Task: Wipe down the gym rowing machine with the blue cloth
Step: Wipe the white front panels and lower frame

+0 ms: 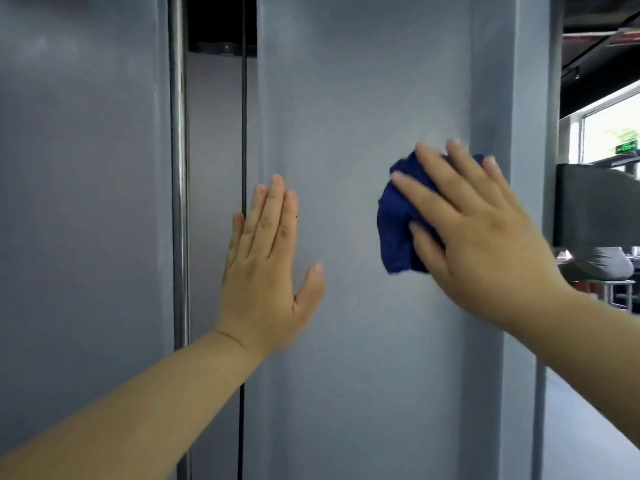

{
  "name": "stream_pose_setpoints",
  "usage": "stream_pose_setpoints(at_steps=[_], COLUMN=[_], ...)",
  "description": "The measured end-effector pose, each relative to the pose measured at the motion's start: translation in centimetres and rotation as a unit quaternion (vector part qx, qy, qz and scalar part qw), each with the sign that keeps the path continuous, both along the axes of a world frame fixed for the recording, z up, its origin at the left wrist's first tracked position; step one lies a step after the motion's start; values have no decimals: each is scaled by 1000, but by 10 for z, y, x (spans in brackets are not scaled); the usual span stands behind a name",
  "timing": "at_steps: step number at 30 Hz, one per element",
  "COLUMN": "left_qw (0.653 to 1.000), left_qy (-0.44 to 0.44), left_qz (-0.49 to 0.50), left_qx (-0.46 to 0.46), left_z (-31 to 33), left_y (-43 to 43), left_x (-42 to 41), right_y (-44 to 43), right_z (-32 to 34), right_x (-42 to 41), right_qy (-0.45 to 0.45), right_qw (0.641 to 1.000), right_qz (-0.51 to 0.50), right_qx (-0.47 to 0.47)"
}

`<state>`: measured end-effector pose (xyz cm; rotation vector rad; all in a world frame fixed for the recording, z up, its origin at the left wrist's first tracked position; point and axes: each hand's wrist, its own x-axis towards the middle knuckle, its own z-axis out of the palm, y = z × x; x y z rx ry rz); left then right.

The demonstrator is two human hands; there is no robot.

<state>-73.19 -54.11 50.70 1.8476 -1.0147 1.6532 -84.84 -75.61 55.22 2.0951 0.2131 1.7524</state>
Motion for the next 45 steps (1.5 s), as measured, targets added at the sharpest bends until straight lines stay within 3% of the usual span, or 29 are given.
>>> stream_pose_setpoints(at_steps=[3,7,9,11,13,15,19,21,25,28,32,34,35,37,39,40,42,44,45], left_qw=[1000,1000,1000,1000,1000,1000,997,993,986,972,969,982,987,991,988,984,974,966,964], left_qy=[9,6,6,5,3,12,17,4,70,130,131,86,62,38,21,6,-37,-65,-74], left_qz=[3,5,0,-3,-10,-17,12,26,-116,-178,-171,-107,-68,0,58,85,130,157,163], left_qx=[7,8,9,6,4,10,78,118,97,75,121,127,130,131,144,157,184,196,196], left_z=[0,0,0,0,1,1,-4,-6,-1,-4,-15,-16,-18,-19,-23,-26,-31,-33,-34], left_y=[0,0,0,0,2,4,17,32,73,98,112,118,121,126,130,131,131,130,129], left_x=[0,-1,0,0,-2,-5,-9,-8,-16,-21,-23,-16,-11,1,10,13,18,21,22], right_y=[15,18,7,-1,-3,7,21,14,14,43,63,54,49,42,48,54,56,44,34], right_z=[-14,-71,-61,-33,-9,-14,-73,-67,-35,-48,-83,-75,-68,-48,-46,-56,-86,-106,-103], right_x=[6,7,4,3,0,3,8,1,0,12,18,13,10,3,1,3,8,2,-3], right_qy=[-13,83,85,18,-57,-77,36,64,2,-24,93,105,83,14,-22,-18,36,119,126], right_qw=[998,992,985,994,998,995,997,991,1000,998,991,985,991,997,974,971,993,991,988], right_qz=[26,16,1,-13,-19,-6,5,-3,24,28,10,-19,-25,-31,-36,-43,-35,-45,-50], right_qx=[57,-95,-153,-109,-2,65,-71,-121,5,54,-93,-137,-103,64,224,234,111,-43,-75])
